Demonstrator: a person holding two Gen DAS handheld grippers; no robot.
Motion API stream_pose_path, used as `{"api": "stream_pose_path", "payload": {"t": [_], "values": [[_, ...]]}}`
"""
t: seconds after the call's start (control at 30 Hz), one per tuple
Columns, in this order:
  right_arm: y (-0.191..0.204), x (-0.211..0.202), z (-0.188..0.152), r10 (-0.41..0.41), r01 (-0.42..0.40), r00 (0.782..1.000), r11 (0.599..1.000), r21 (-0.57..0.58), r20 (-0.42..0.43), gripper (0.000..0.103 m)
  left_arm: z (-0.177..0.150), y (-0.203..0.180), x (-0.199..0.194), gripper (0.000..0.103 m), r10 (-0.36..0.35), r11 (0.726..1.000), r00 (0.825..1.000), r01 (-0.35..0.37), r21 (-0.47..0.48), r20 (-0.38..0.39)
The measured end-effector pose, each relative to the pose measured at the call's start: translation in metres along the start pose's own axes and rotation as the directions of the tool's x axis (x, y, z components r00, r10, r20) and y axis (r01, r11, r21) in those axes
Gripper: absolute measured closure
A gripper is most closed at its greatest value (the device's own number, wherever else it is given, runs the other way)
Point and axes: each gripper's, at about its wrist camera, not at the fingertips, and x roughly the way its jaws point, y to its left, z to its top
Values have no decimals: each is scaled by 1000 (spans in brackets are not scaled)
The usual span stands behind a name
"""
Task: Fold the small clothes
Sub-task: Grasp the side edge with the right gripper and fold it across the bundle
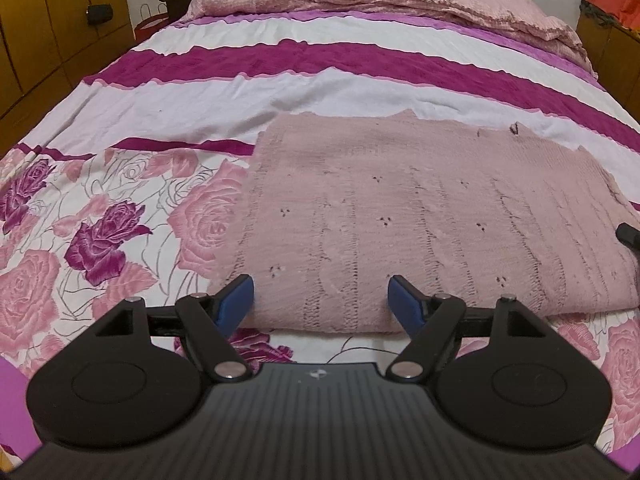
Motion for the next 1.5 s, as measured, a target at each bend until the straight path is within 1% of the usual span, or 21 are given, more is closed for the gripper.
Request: {"api": "stream_pose_path", "payload": {"t": [0.03,0.07,0.17,0.3,0.4,0.63,0.77,0.87,1.0,1.1,1.17,1.23,1.33,1.43,1.5], "values": [[-1,0,1,5,-5,1000,1000,9,2,63,0,1,-1,23,2,1000,1000,-2,-2,0],[-1,-1,2,11,-11,1000,1000,19,10,71,0,2,-1,23,3,1000,1000,-3,-3,0],[-1,-7,4,38,-40,999,997,58,34,74,0,6,-5,23,4,1000,1000,-4,-4,5],[16,-11,8,65,-68,996,997,48,62,75,1,10,-12,23,8,1000,1000,-8,-1,22],[31,-11,12,95,-98,993,994,44,66,75,2,15,-18,23,8,1000,999,-8,-9,33],[76,-10,19,126,-122,989,991,-55,77,76,5,35,-27,23,30,999,998,-28,-28,55],[102,-7,23,160,-153,984,984,-94,72,76,4,53,-29,23,50,997,997,-46,-56,59],[130,0,25,193,-185,980,974,-130,55,76,3,68,-31,23,64,995,996,-59,-78,62],[177,8,23,215,-205,977,951,-231,15,77,1,89,-33,23,86,991,994,-78,-111,67],[218,21,12,222,-222,974,920,-324,-36,77,-1,105,-35,23,103,986,992,-93,-136,67],[243,32,-1,223,-236,972,895,-378,-80,77,-3,115,-35,23,115,983,991,-104,-154,65],[259,42,-18,218,-250,968,871,-423,-124,77,-5,125,-36,23,122,979,991,-110,-172,62],[280,69,-53,188,-278,956,829,-484,-226,77,-10,138,-35,23,132,974,990,-119,-195,56],[290,102,-97,106,-279,940,783,-556,-323,77,-15,149,-33,23,140,969,989,-127,-213,45],[289,121,-122,49,-276,926,765,-582,-375,77,-18,155,-32,23,141,966,989,-129,-224,39]]}}
